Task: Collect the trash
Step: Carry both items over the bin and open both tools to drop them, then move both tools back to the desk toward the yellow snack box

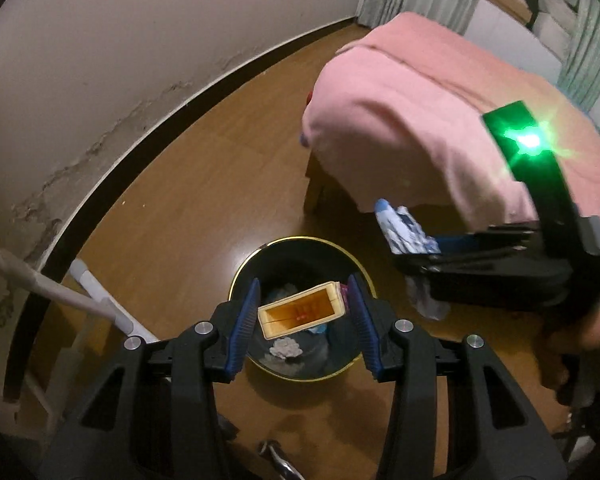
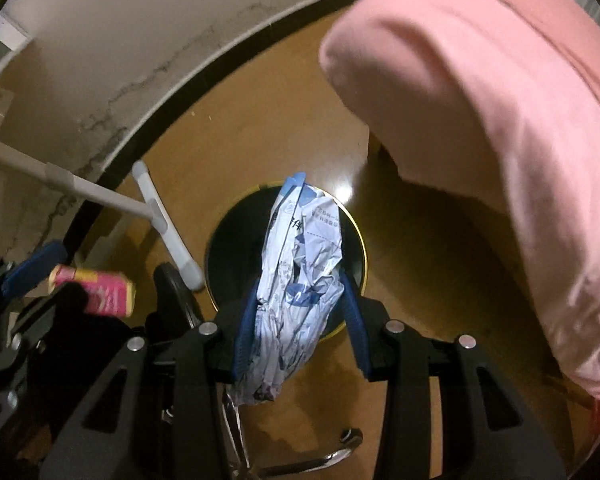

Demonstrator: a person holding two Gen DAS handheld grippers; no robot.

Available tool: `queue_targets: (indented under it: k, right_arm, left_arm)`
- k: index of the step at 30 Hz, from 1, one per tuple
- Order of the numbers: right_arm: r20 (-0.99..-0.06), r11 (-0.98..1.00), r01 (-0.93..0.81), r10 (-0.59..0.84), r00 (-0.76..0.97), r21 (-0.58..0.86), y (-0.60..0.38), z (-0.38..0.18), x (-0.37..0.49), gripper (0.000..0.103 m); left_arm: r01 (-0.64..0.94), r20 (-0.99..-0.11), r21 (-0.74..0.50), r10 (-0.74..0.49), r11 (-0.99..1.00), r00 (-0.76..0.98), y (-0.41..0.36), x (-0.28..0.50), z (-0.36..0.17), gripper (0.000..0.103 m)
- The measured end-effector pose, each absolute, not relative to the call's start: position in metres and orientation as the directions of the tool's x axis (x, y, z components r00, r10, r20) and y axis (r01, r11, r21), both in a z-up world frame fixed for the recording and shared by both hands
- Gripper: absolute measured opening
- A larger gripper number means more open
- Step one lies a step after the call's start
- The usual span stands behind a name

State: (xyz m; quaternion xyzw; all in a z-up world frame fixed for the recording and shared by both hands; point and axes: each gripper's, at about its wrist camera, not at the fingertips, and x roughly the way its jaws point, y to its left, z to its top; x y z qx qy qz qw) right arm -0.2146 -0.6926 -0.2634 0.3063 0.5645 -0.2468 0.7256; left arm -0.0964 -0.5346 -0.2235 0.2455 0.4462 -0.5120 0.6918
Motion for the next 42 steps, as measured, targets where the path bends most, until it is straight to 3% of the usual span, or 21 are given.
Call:
queue_targets:
  k: [8, 19, 20, 22, 24, 35, 37, 39, 42]
  right_arm:
    - [-0.977, 0.677, 0.717, 0.013, 0.214, 0.166, -0.692, -0.280, -0.217, 0.040]
    - [-0.978, 0.677, 0.718, 0.010, 0.210, 0.161, -0.694, -0.281, -0.214, 0.040]
    - [-0.977, 0.676, 0.719, 0.008, 0.211, 0.161, -0.695, -0.281, -0.215, 0.040]
    - [-0.977, 0.674, 0.721, 0.005, 0.213, 0.161, -0.695, -0.280, -0.215, 0.040]
    - [-0.976, 0.672, 0.722, 0.006, 0.215, 0.163, -0.695, -0.280, -0.215, 0.040]
    - [-0.973, 0.679, 0.712, 0.010, 0.231, 0.177, -0.694, -0.276, -0.215, 0.042]
    - [-0.970, 0.674, 0.716, 0.004, 0.243, 0.182, -0.695, -0.274, -0.216, 0.049]
    - [-0.967, 0.669, 0.719, -0.001, 0.254, 0.188, -0.696, -0.271, -0.216, 0.076]
    - [-0.961, 0.671, 0.717, -0.023, 0.274, 0.188, -0.695, -0.262, -0.217, 0.076]
  left_arm:
    - [0.912, -0.901, -0.156, -0.434, 0.380, 0.027, -0.557, -0.092, -0.272, 0.044]
    - [0.905, -0.900, -0.193, -0.435, 0.380, -0.009, -0.543, -0.096, -0.276, 0.045]
    - [0.904, -0.899, -0.196, -0.437, 0.379, -0.012, -0.542, -0.095, -0.276, 0.046]
    - [0.905, -0.899, -0.188, -0.439, 0.382, -0.001, -0.542, -0.095, -0.275, 0.064]
    - [0.904, -0.895, -0.176, -0.445, 0.390, 0.018, -0.541, -0.095, -0.273, 0.071]
    - [0.909, -0.892, -0.166, -0.452, 0.383, 0.027, -0.538, -0.100, -0.267, 0.074]
    - [0.911, -0.890, -0.164, -0.455, 0.377, 0.028, -0.537, -0.101, -0.264, 0.076]
    - [0.914, -0.889, -0.159, -0.457, 0.373, 0.032, -0.535, -0.104, -0.261, 0.078]
    - [0.919, -0.887, -0.151, -0.461, 0.363, 0.036, -0.533, -0.108, -0.255, 0.079]
